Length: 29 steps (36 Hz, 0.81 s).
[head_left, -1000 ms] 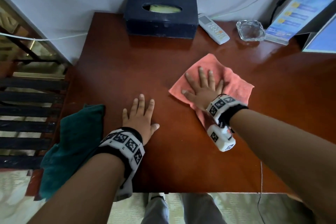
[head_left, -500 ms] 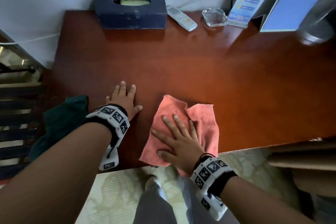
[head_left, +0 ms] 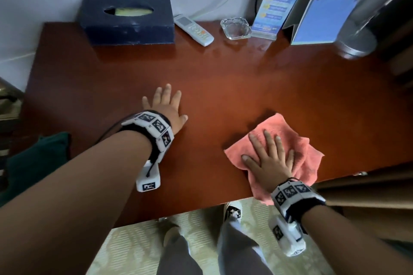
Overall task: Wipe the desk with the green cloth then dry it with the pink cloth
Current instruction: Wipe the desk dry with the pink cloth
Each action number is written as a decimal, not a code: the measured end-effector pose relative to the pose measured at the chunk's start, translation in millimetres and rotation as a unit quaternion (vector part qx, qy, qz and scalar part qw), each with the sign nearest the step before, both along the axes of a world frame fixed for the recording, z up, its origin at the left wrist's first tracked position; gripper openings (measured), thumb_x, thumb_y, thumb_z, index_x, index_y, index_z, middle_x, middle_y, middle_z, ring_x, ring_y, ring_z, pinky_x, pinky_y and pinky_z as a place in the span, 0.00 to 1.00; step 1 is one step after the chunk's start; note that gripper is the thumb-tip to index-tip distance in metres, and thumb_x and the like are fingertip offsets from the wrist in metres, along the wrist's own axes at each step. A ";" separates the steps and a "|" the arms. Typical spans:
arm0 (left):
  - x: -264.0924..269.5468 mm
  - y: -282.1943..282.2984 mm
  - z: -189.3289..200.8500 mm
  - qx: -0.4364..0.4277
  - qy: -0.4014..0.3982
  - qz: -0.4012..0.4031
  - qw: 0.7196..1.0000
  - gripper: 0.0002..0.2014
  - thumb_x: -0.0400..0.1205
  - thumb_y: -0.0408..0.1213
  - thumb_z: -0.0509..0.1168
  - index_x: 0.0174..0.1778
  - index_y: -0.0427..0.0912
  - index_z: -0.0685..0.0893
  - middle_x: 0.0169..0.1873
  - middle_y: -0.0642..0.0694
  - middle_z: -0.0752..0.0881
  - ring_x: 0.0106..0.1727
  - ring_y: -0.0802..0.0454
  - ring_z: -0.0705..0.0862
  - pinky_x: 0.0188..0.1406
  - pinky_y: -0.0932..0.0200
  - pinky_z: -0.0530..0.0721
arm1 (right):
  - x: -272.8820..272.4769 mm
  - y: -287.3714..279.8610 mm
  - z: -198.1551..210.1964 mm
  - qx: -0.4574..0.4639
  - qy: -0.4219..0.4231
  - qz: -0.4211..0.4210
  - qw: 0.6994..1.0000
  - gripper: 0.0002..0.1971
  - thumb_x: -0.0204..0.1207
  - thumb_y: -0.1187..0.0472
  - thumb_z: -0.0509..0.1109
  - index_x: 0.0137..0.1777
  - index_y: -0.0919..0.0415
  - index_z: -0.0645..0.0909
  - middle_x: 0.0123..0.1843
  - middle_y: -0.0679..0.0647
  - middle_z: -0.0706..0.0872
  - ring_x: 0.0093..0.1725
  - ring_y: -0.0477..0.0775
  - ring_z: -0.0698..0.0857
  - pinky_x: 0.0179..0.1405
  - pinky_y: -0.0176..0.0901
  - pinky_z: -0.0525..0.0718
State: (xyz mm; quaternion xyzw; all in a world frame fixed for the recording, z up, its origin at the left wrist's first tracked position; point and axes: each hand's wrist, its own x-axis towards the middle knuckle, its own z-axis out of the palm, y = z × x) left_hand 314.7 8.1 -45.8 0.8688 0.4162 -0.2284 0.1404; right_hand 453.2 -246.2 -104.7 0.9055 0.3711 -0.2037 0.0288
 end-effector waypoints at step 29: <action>113.8 2.1 -54.6 0.011 -0.011 -0.004 1.000 0.34 0.84 0.62 0.39 0.81 0.56 0.32 0.80 0.51 0.28 0.81 0.49 0.30 0.77 0.31 0.35 | 54.2 40.4 12.0 -0.058 0.016 0.140 0.988 0.40 0.70 0.27 0.26 0.81 0.41 0.29 0.82 0.62 0.26 0.82 0.70 0.32 0.73 0.81 0.38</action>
